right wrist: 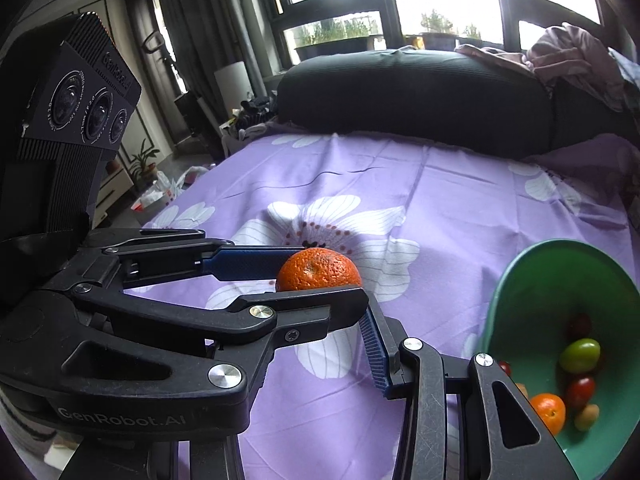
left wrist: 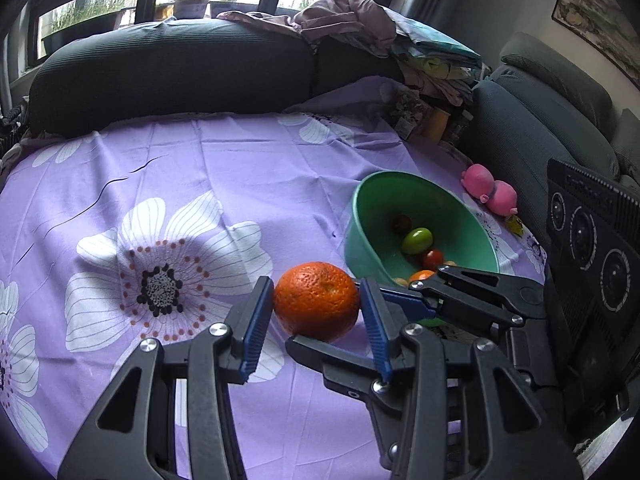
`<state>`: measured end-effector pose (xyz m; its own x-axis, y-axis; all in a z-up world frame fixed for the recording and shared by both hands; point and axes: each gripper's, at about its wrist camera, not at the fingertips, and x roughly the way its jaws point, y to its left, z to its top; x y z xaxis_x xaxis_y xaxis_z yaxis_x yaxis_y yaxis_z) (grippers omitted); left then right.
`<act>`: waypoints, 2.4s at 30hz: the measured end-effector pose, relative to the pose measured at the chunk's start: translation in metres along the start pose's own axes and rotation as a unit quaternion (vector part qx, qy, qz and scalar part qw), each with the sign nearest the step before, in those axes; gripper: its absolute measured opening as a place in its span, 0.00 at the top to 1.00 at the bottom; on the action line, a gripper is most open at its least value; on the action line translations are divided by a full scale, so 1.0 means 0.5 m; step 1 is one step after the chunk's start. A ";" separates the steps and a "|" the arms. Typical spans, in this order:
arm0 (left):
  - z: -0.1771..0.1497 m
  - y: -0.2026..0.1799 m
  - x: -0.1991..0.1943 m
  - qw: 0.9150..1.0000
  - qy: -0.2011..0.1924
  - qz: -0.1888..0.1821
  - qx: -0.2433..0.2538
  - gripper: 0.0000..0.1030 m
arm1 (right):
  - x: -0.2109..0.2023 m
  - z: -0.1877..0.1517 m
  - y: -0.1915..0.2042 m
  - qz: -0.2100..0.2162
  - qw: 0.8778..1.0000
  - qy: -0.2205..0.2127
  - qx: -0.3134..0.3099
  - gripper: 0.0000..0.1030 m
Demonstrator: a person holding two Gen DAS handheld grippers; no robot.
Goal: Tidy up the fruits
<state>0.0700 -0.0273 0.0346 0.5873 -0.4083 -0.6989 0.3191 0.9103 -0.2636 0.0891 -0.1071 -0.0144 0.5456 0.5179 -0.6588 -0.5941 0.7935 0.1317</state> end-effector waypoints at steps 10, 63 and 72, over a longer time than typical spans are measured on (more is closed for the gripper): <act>0.026 -0.119 0.061 0.998 0.016 -0.041 0.048 0.58 | -0.089 -0.040 -0.079 -0.047 0.998 -0.023 0.044 0.58; 0.067 -0.188 0.152 0.998 0.042 -0.017 0.052 0.00 | -0.132 -0.097 -0.221 -0.136 0.984 0.020 0.113 0.58; 0.090 -0.170 0.094 0.997 0.026 0.058 0.048 0.01 | -0.187 -0.096 -0.216 -0.185 0.977 0.021 0.108 0.56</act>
<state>0.1037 -0.1268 0.0541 0.5864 -0.2941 -0.7548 0.3225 0.9395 -0.1155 0.0740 -0.2566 -0.0025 0.6719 0.1739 -0.7199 -0.2208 0.9749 0.0294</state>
